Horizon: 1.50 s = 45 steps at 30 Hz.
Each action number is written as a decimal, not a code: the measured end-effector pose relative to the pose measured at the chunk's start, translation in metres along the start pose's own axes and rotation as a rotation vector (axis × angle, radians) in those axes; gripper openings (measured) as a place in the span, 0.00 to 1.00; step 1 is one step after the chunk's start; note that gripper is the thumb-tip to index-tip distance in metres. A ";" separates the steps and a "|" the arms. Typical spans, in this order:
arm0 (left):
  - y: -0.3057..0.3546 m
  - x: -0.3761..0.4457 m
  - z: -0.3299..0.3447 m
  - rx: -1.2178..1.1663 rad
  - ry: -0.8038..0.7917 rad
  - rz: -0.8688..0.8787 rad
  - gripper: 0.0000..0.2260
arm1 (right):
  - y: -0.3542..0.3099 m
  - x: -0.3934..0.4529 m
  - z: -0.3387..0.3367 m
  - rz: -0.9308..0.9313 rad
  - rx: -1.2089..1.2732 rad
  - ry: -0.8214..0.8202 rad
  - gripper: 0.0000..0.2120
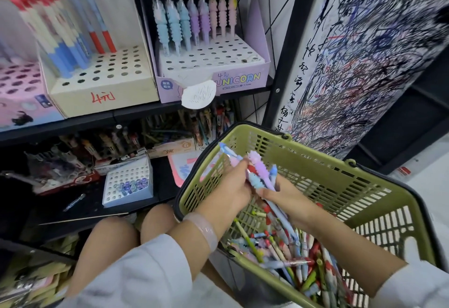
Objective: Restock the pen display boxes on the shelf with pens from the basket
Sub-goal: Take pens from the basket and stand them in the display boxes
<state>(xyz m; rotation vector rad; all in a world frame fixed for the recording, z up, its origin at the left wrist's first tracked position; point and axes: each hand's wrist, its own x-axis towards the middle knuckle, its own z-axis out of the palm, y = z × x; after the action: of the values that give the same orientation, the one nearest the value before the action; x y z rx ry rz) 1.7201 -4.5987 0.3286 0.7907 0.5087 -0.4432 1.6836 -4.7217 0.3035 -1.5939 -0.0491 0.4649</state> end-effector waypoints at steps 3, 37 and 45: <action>0.009 -0.003 0.001 0.022 -0.013 0.136 0.11 | -0.010 -0.008 0.000 -0.043 -0.113 0.013 0.09; 0.038 -0.075 -0.037 0.036 -0.161 0.324 0.08 | -0.075 0.001 0.083 -0.494 -0.563 0.222 0.19; 0.085 -0.099 -0.045 -0.053 -0.028 0.369 0.06 | -0.122 0.020 0.110 -0.744 -1.168 0.247 0.11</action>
<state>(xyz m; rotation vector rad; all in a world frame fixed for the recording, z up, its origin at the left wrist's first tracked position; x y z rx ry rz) 1.6767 -4.4933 0.4071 0.8055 0.3371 -0.0981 1.6966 -4.6008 0.4153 -2.5575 -0.8169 -0.4596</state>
